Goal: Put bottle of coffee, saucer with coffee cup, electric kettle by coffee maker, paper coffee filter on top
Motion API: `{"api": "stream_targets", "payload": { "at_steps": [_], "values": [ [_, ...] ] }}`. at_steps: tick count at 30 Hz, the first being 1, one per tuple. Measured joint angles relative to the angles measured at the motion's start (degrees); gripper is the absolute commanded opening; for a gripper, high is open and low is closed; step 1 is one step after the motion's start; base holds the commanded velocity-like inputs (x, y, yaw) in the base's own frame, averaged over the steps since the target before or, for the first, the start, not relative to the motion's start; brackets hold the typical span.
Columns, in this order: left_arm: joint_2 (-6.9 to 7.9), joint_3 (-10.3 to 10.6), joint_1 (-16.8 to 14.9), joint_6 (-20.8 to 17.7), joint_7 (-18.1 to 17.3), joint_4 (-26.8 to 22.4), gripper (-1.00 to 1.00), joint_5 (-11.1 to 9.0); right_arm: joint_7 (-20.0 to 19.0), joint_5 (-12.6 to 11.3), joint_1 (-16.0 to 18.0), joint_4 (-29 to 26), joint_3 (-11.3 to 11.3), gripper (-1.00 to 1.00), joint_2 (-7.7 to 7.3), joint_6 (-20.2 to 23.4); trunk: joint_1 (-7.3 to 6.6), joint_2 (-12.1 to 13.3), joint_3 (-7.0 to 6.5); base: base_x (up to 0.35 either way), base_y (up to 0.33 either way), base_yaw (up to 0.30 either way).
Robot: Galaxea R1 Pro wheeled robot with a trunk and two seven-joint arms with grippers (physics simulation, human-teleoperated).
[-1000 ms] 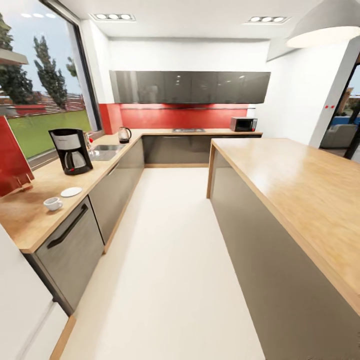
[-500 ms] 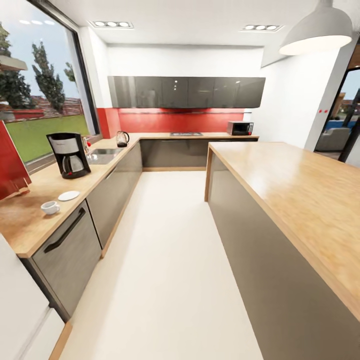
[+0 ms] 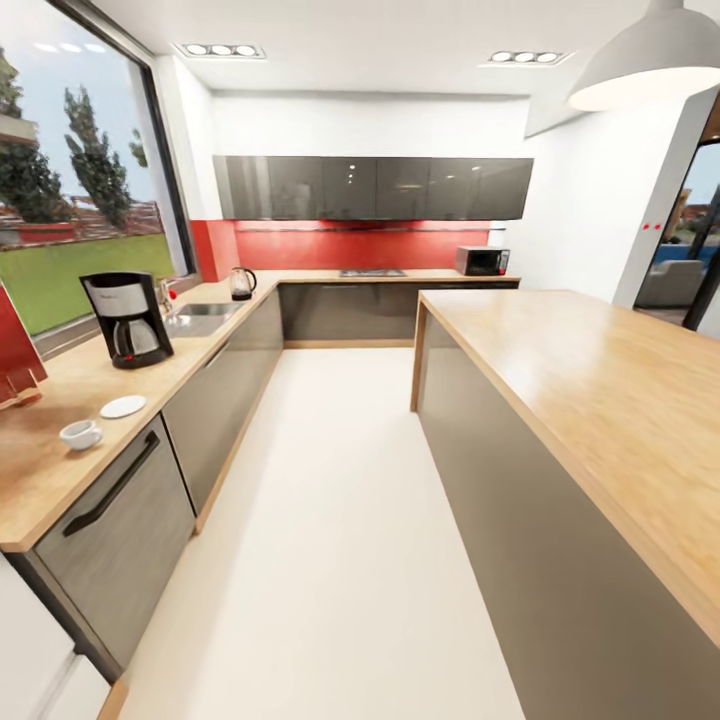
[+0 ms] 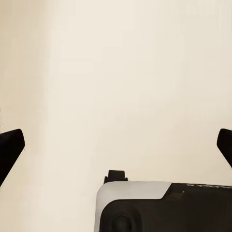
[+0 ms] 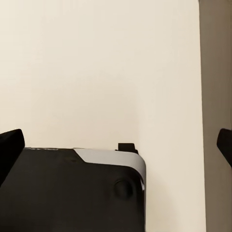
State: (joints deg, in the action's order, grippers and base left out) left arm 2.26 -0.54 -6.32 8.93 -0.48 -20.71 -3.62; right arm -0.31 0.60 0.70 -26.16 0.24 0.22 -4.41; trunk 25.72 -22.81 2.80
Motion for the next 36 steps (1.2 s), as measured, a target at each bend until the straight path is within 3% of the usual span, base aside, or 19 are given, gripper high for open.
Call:
{"api": "stream_targets", "payload": {
  "at_steps": [11,27,36],
  "values": [
    [0.66,0.1,0.9,0.8,0.1,0.4,1.00,-0.2,0.2,-0.1,0.0,0.3,-0.2,1.00,-1.49,-0.1,0.00,0.0,0.00,0.332,0.040,0.000],
    [0.72,0.1,1.0,0.8,0.1,0.5,1.00,-0.2,0.4,-0.2,0.0,0.3,-0.3,1.00,-1.63,-0.1,0.00,0.0,0.00,0.309,0.180,0.000],
    [0.73,0.1,1.0,0.8,0.1,0.6,1.00,-0.2,0.4,-0.4,0.0,0.3,-0.5,1.00,-1.63,-0.1,0.00,0.0,0.00,0.332,0.030,0.000]
  ]
}}
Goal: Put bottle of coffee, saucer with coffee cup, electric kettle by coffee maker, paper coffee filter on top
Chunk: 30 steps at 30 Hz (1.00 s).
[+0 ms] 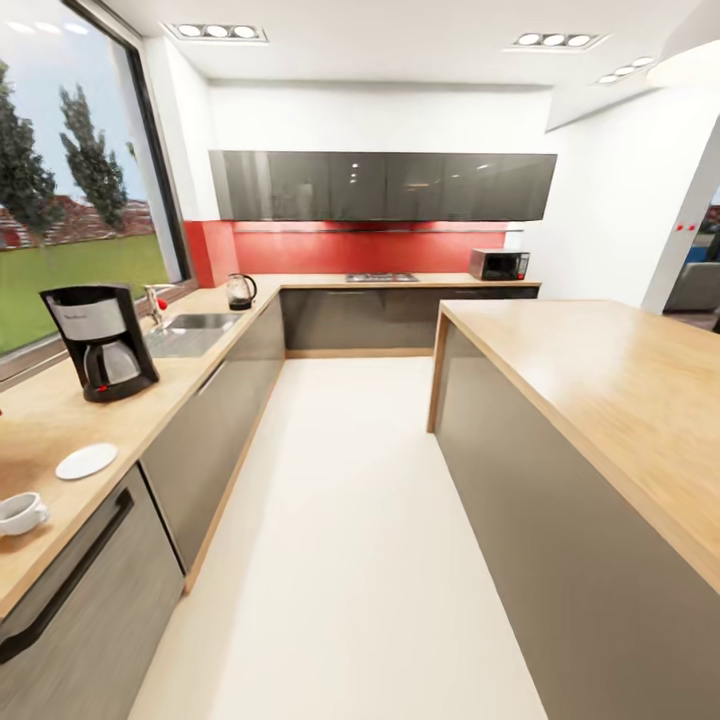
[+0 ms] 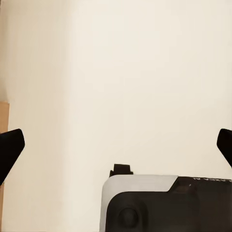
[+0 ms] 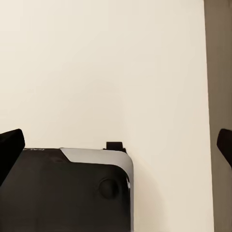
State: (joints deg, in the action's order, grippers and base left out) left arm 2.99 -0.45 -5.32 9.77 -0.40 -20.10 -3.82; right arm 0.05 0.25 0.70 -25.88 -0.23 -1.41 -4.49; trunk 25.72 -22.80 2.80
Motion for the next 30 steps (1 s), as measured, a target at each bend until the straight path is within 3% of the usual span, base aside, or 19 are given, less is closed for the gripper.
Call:
{"api": "stream_targets", "payload": {
  "at_steps": [30],
  "values": [
    [0.53,0.0,0.0,0.0,0.0,-0.1,1.00,-0.1,0.0,0.1,0.0,0.0,0.1,1.00,0.00,0.0,0.00,0.0,0.00,0.337,0.006,0.000]
  ]
}}
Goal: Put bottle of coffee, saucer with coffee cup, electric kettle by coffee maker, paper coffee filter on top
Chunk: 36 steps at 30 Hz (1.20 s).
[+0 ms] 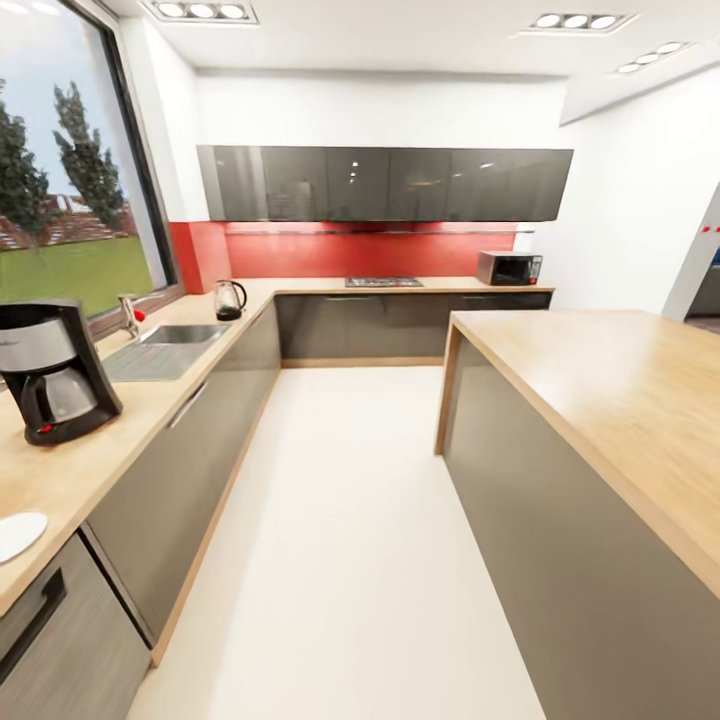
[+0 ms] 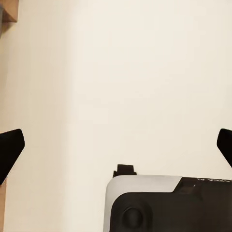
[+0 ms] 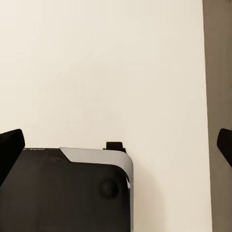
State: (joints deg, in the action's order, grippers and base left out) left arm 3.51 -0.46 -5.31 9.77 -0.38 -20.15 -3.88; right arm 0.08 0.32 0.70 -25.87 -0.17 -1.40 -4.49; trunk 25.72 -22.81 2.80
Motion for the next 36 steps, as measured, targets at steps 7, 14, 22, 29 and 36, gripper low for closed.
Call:
{"api": "stream_targets", "payload": {
  "at_steps": [7,14,22,29,36],
  "values": [
    [0.00,0.0,0.0,0.0,0.1,0.0,1.00,0.0,0.0,0.0,0.0,0.0,0.0,1.00,0.00,0.0,0.00,0.0,0.00,0.334,0.131,0.000],
    [0.00,0.0,0.0,0.0,0.1,0.0,1.00,0.0,0.0,0.0,0.0,0.0,0.0,1.00,0.00,0.0,0.00,0.0,0.00,0.325,0.175,0.000],
    [0.00,0.0,0.0,0.0,0.1,0.0,1.00,0.0,0.0,0.0,0.0,0.0,0.0,1.00,0.00,0.0,0.00,0.0,0.00,0.324,0.173,0.000],
    [0.00,0.0,0.0,0.0,0.2,0.0,1.00,0.1,0.1,0.2,0.0,0.2,0.2,1.00,0.00,0.0,0.00,0.0,0.00,0.325,0.130,0.000],
    [0.00,0.0,0.0,0.0,0.2,0.0,1.00,0.1,0.1,0.2,0.0,0.3,0.2,1.00,-0.06,-0.2,0.00,0.0,0.00,0.332,0.024,0.000]
  ]
}}
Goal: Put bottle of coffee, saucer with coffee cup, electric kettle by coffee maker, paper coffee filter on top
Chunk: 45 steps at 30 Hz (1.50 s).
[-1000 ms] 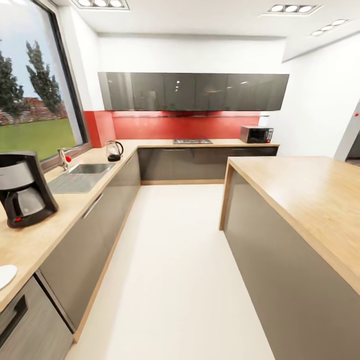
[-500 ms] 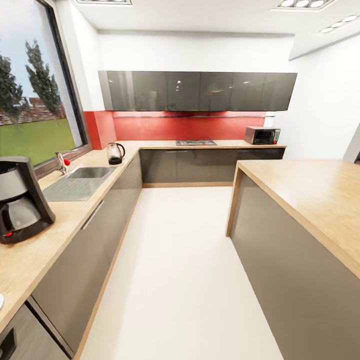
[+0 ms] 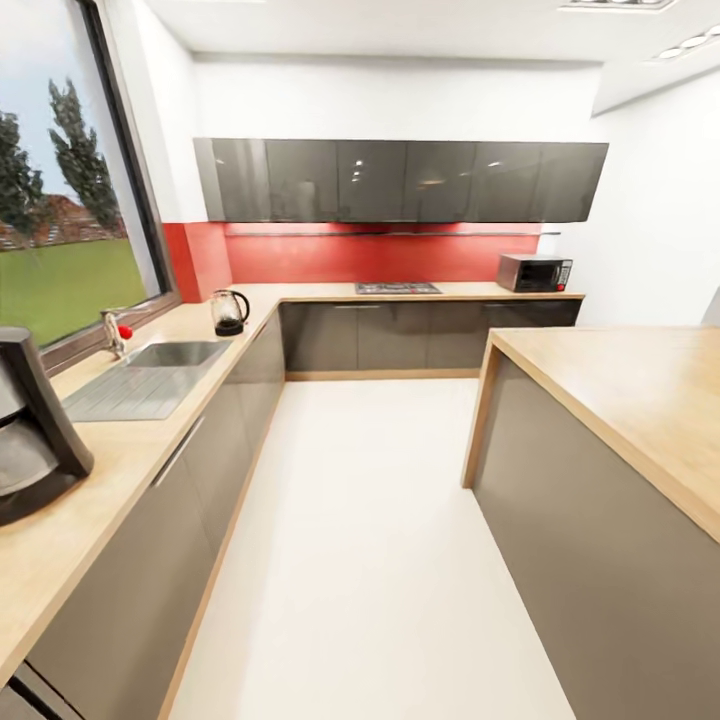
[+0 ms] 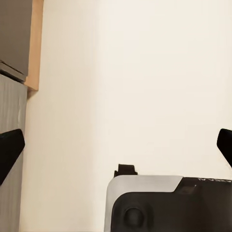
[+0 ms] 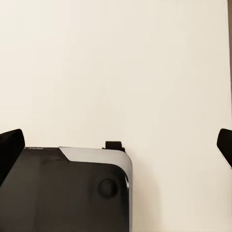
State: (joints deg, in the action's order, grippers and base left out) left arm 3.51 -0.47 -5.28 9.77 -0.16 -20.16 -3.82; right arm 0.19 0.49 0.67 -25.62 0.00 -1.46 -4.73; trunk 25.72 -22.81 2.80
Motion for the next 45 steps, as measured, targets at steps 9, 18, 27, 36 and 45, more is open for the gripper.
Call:
{"api": "stream_targets", "payload": {
  "at_steps": [9,18,27,36,45],
  "values": [
    [0.00,0.0,0.0,0.0,0.0,0.0,1.00,0.0,0.0,0.1,0.0,0.0,0.1,1.00,-0.03,-0.3,0.00,0.0,0.00,0.333,0.001,0.000],
    [0.08,0.0,0.0,0.0,0.0,0.0,1.00,0.0,0.0,0.1,0.0,0.0,0.0,1.00,-0.03,-0.3,0.00,0.0,0.00,0.333,0.000,0.000],
    [0.09,0.0,0.0,0.0,0.0,0.0,1.00,0.0,0.0,0.1,0.0,0.0,0.0,1.00,-0.03,-0.3,0.00,0.0,0.00,0.333,0.000,0.000],
    [0.09,0.0,0.0,0.0,0.1,0.0,1.00,0.0,0.0,0.1,0.0,0.0,0.0,1.00,-0.03,-0.3,0.00,0.0,0.00,0.333,0.000,0.000],
    [0.09,0.0,0.0,0.0,0.1,0.0,1.00,0.0,0.0,0.1,0.0,0.0,0.0,1.00,-0.03,-0.3,0.00,0.0,0.00,0.333,0.000,0.000]
  ]
}}
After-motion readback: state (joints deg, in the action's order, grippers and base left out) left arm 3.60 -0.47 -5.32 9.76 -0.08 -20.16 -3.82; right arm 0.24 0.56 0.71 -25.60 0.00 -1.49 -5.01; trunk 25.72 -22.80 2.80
